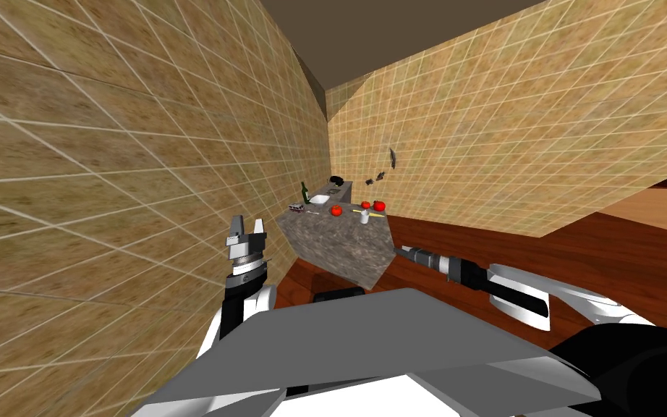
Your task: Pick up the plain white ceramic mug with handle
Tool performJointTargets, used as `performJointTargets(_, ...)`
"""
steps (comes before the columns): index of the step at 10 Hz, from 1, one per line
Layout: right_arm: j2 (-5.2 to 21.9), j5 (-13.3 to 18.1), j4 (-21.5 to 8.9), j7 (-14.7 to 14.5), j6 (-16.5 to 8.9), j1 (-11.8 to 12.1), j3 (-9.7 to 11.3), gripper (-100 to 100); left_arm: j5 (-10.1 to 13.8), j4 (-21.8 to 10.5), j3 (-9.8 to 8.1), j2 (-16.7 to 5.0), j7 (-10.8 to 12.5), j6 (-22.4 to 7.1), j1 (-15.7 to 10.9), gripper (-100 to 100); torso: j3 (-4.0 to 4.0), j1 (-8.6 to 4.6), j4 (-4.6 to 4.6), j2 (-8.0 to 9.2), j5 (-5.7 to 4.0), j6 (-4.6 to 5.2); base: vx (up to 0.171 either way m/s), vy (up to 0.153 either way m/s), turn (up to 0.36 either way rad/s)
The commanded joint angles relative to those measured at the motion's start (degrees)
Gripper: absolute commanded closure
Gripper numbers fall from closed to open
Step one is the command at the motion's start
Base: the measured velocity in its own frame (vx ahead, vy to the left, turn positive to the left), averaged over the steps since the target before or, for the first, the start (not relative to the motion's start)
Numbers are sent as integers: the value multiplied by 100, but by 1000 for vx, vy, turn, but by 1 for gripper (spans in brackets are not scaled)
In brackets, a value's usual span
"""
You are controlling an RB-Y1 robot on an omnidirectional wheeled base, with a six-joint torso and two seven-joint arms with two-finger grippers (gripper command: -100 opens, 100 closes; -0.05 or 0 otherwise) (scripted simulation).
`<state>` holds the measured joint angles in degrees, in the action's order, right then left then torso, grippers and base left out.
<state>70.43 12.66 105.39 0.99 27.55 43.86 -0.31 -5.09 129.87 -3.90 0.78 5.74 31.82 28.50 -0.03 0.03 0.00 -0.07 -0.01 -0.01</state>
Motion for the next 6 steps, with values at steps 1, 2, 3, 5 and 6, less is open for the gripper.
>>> performJointTargets(1,192,23,-28,0,-36,-22,55,-100,0,0,0,0,0,0,0,0,0,0,0,0,0,0,0,0,0)
performJointTargets(2,415,48,-273,64,-4,54,116,-100,0,0,0,0,0,0,0,0,1,0,0,1,0,2,8,16,176)
performJointTargets(3,575,48,-273,64,-4,54,116,-100,0,0,1,0,0,0,-1,0,-1,3,-1,-1,0,-3,11,12,94)
performJointTargets(5,854,66,-521,127,39,128,181,-100,0,0,0,0,0,0,0,0,-2,6,-1,-3,1,-1,15,18,120)
performJointTargets(6,990,66,-521,127,39,128,181,-100,0,0,0,0,0,0,0,0,-2,5,-1,-4,1,1,11,6,-15)
